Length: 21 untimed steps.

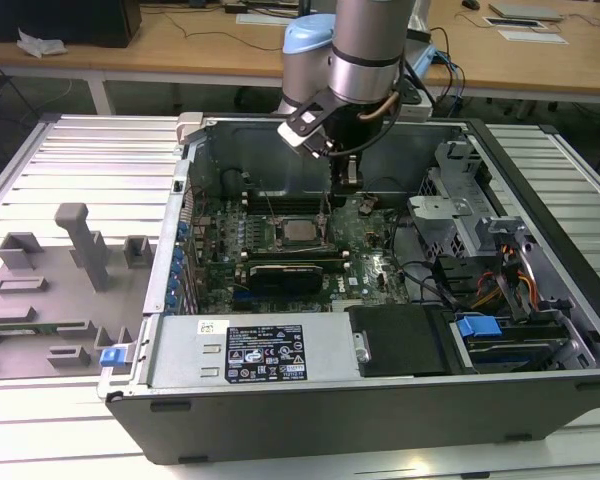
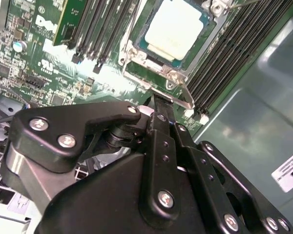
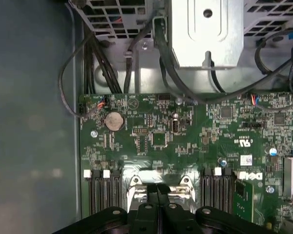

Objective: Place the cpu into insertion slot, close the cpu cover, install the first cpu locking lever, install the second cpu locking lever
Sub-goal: 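Close the cpu cover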

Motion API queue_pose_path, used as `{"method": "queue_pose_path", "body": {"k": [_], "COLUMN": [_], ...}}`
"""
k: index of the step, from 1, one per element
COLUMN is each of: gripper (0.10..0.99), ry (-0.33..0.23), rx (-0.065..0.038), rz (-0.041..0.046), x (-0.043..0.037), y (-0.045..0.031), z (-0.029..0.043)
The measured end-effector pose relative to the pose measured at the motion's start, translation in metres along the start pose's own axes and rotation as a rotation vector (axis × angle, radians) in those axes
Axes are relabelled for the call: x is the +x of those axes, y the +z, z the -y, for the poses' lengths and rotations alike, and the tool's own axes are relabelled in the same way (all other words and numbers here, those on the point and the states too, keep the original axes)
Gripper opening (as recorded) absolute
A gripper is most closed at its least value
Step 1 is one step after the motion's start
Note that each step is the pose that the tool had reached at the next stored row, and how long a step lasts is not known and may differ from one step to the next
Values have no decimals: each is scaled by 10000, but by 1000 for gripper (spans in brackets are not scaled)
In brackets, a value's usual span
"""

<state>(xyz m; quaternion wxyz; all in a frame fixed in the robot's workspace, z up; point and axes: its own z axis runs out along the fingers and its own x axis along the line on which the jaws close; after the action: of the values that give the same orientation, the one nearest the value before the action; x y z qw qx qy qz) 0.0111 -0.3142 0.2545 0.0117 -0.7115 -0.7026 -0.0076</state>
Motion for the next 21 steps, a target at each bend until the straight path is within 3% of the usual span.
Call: {"method": "queue_pose_path", "body": {"k": [5,6,8,10,11,19,21], "gripper": [106,106,106,106,106,106,106], "ry": [-3,-5,-11,-14,-19,-33,-34], "rx": [-106,-175,-410,-555,-692,-1253,-1261], "rz": [0,-2,-4,-6,-8,-15,-15], "x": [-1,-2,-3,-4,-4,-7,-8], "y": [11,18,33,43,53,100,102], "z": [92,119,180,220,257,386,386]}}
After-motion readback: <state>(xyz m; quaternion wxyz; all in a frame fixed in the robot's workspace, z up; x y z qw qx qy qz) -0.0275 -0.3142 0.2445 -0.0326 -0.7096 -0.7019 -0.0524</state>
